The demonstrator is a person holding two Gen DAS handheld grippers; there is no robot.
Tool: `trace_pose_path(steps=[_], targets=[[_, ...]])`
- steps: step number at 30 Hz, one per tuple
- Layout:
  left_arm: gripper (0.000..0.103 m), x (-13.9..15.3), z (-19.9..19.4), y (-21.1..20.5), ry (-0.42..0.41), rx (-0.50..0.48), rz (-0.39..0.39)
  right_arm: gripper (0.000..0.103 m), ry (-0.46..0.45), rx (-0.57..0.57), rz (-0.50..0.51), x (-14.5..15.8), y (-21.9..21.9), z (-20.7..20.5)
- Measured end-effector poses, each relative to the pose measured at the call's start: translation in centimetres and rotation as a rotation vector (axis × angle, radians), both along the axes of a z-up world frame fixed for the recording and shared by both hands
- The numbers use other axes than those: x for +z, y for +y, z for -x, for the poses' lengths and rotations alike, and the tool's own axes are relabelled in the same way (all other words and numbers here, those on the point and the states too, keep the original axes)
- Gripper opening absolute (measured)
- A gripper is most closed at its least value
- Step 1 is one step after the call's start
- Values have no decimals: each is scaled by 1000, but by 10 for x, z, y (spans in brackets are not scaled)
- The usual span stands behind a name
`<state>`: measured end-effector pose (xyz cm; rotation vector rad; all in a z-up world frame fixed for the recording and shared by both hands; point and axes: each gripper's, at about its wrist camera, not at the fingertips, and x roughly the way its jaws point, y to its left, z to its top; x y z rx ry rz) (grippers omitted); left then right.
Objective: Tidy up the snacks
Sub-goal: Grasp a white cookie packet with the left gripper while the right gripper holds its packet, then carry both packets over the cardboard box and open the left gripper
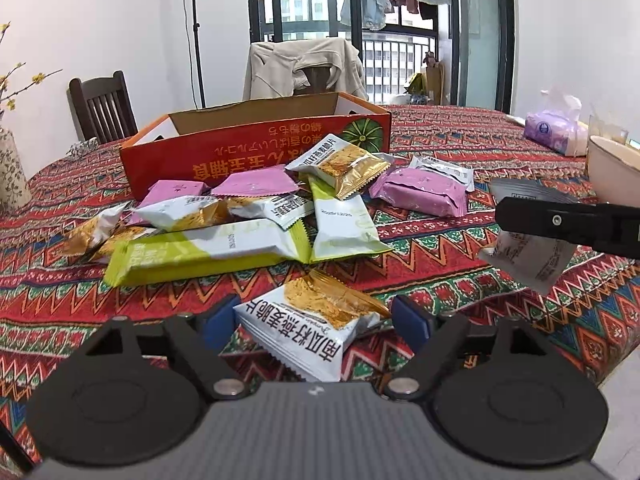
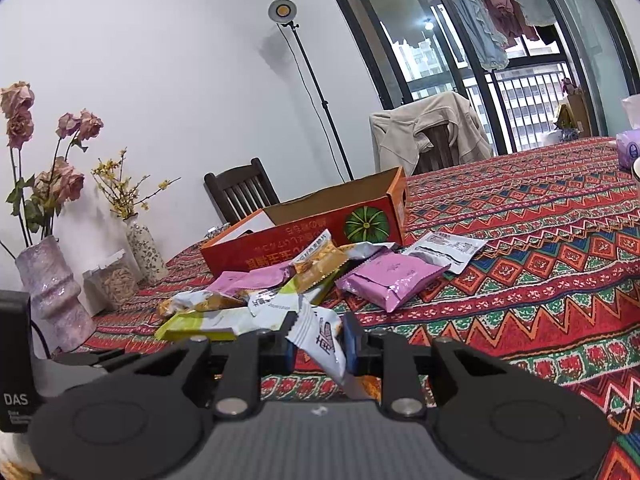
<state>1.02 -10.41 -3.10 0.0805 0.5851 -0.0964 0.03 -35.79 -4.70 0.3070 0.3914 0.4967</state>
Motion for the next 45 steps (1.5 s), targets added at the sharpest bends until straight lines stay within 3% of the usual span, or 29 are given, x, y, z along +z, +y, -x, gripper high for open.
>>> trace_pose_path(steps=[3,5,7,12,15,17,20,28,45], targets=[[79,4,5,4,-16,3,9,22,-11,0,9,4,3,6],[67,6,8,6,-27,2,13,22,-19,-3,16,7,6,9],[66,7,10,9,-28,-3,25,22,-25,-5,20,9,8,12],[51,6,11,16,-25,-5,46,22,-33,-4,36,14,13,15],[41,7,14,19,-44,-9,50,22,-31,-6,42,15,16,17],[27,10,18,20,-71,-15,55,22,-29,-8,45,15,16,17],[21,16,24,21,-113,-32,52,22,-30,-12,47,15,17,18],[13,36,32,21,-199,-63,51,22,-38,-16,57,20,20,17],[12,88,2,31,-336,-79,80,22,-97,-32,56,57,30,-20]])
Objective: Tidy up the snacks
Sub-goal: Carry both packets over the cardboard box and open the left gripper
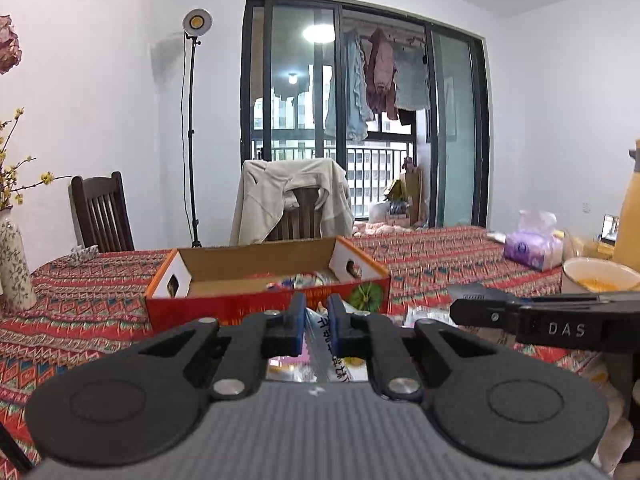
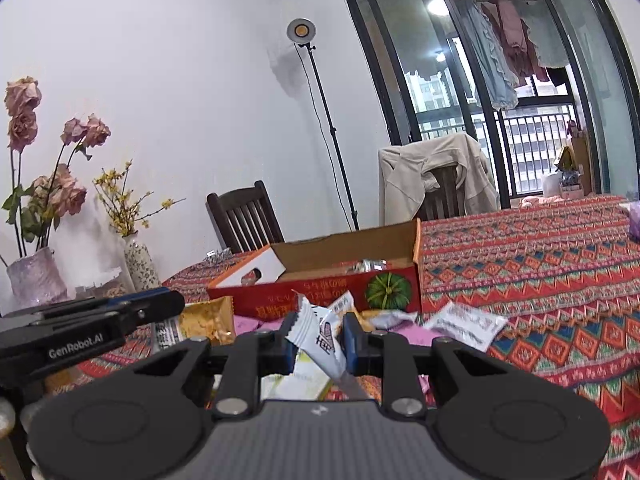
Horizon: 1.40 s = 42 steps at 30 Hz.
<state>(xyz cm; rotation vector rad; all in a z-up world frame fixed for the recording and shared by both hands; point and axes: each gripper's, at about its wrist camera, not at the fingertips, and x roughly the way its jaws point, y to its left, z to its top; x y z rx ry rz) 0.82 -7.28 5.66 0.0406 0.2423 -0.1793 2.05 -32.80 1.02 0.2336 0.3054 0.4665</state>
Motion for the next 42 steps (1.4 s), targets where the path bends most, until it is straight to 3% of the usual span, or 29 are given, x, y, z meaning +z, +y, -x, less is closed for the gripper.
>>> trace_pose_path(steps=[17,24,33,42], targets=[[12,39,-112,23,-61,16,53,22,-69,-33,6,51,31,-109],[12,41,-168,42,-42,64,125,22,-59,-41,3,61,49,-165],[12,11,-222,75,45,138,189,22,13,-53,33,33,78,-225],[12,-28,-255,86,175,176,163,23,42,-85,113,-2,88,-243]])
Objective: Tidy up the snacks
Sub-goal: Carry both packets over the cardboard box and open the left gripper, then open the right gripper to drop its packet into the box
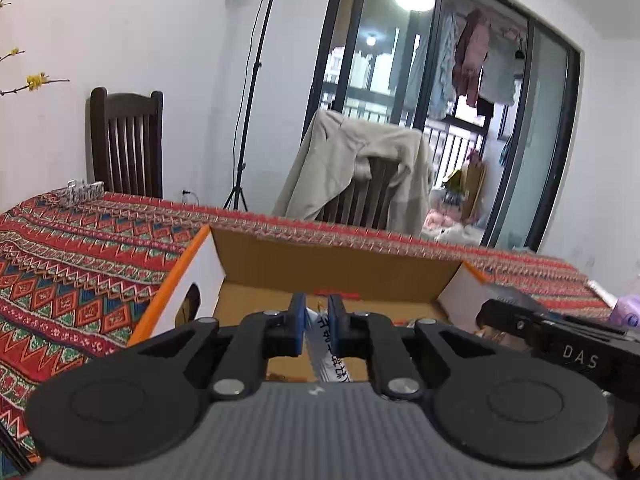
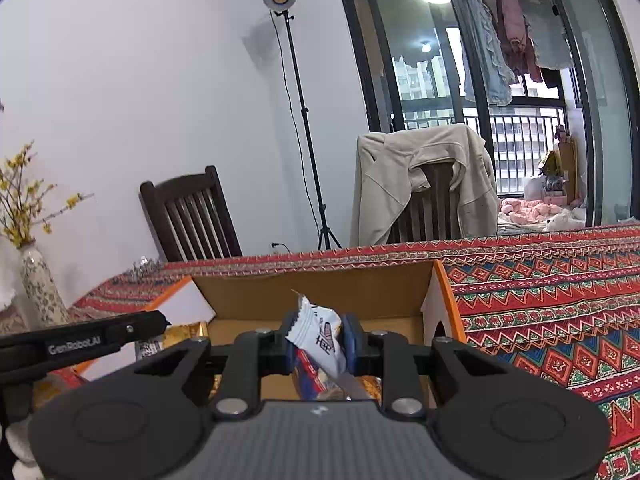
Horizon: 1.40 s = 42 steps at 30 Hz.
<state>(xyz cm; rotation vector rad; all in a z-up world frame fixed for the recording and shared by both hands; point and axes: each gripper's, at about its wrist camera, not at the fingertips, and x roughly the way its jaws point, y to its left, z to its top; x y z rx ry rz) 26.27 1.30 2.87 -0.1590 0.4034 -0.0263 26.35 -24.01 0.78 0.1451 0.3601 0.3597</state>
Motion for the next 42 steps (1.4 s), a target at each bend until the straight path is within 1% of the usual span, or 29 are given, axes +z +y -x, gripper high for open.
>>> trace_pose_path(steps=[3,5,6,7,8,9,10,11,12,13,14,15,16,17,18,21,25,29,32,37,42], targets=[[13,-4,2,-1,5,4,-12,23,2,-3,26,-6,2,1],[14,-4,4,-3,3,13,-13,23,14,11,14,-7,1,1],[15,-5,5,-2,1,16,-15,25,18,17,11,-7,1,0],[20,-4,5,-2,1,16,-13,25,20,20,9,-8,1,0],[29,-4,5,-2,0,19,-10,25,19,23,6,-8,0,1],[35,-4,7,-1,-3,23,-7,29,19,24,4,-8,0,2],[49,-4,8,0,-9,34,-6,41,17,25,-4,-7,-1,4],[59,-3,9,1,-15,42,-5,49,14,22,-10,-7,-2,4],[64,-2,10,2,-24,51,-3,64,8,15,-12,-6,-3,6],[76,-1,13,4,-37,56,3,75,2,7,-15,-6,-4,8],[86,0,15,6,-49,63,9,79,-2,4,-20,-5,-5,9],[90,2,17,6,-59,70,12,87,-5,5,-29,-4,-6,10],[98,3,20,7,-69,76,16,96,-8,7,-38,-4,-8,12],[103,6,21,6,-77,81,20,98,-9,7,-45,-4,-9,13],[103,7,23,7,-88,89,24,103,-12,4,-47,-3,-10,14],[103,10,27,8,-107,84,36,103,-19,-3,-51,-1,-12,17],[103,11,27,7,-105,99,22,103,-20,-21,-48,0,-14,18],[103,14,29,8,-110,99,30,103,-15,-27,-42,0,-14,16],[103,17,32,7,-112,102,51,103,-20,-31,-39,3,-15,19],[103,33,40,5,-120,94,74,103,-29,-58,-14,19,-12,28],[103,54,56,3,-156,85,89,103,-57,-54,13,37,-11,45]])
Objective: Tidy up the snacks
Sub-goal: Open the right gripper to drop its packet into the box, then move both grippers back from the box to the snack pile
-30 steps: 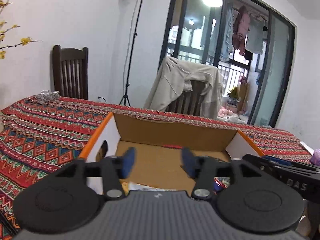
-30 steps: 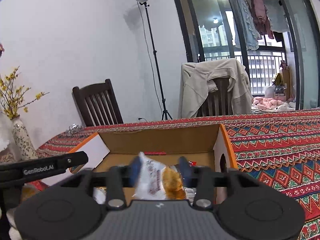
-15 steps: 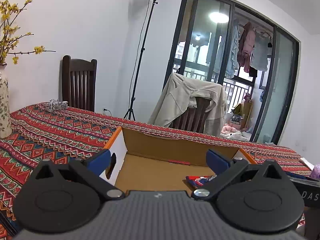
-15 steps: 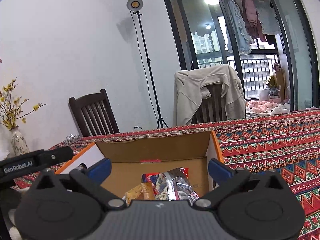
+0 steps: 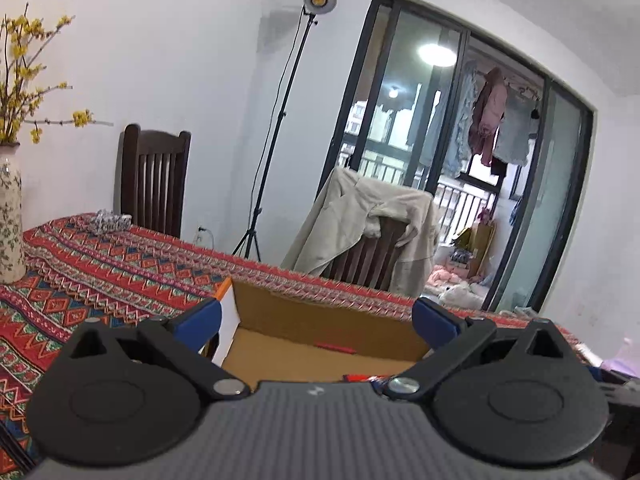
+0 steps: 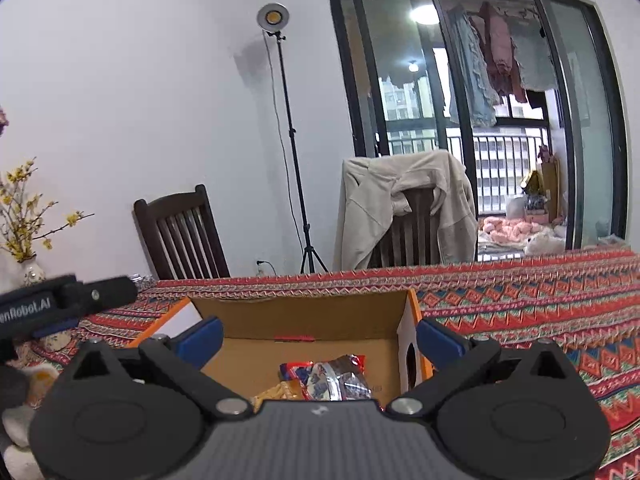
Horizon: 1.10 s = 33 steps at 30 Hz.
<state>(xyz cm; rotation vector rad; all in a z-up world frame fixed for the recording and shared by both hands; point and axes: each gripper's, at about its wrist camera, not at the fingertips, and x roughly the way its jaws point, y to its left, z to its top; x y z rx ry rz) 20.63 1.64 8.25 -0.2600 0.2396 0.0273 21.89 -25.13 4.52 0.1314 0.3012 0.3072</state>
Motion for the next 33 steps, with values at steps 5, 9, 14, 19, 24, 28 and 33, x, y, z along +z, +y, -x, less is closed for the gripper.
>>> trace_pose_path(steps=[5,9,14,19,24,28,33], targets=[[103,11,23,-5,-27,-10,-16,103,-11,-1,12,8,-3,20],[103,12,42,-6,-26,-21,-22,103,-8,-5,9,10,-9,38],[103,5,64,-3,-11,-32,-37,103,3,1,12,6,-17,62],[103,-10,82,5,27,-34,-56,103,33,5,29,-6,-28,86],[103,-38,96,13,96,-35,-85,103,71,6,45,-24,-40,103],[103,-61,106,18,132,-25,-111,103,112,5,53,-42,-49,112],[103,-82,112,24,171,-23,-100,103,170,0,47,-63,-58,119]])
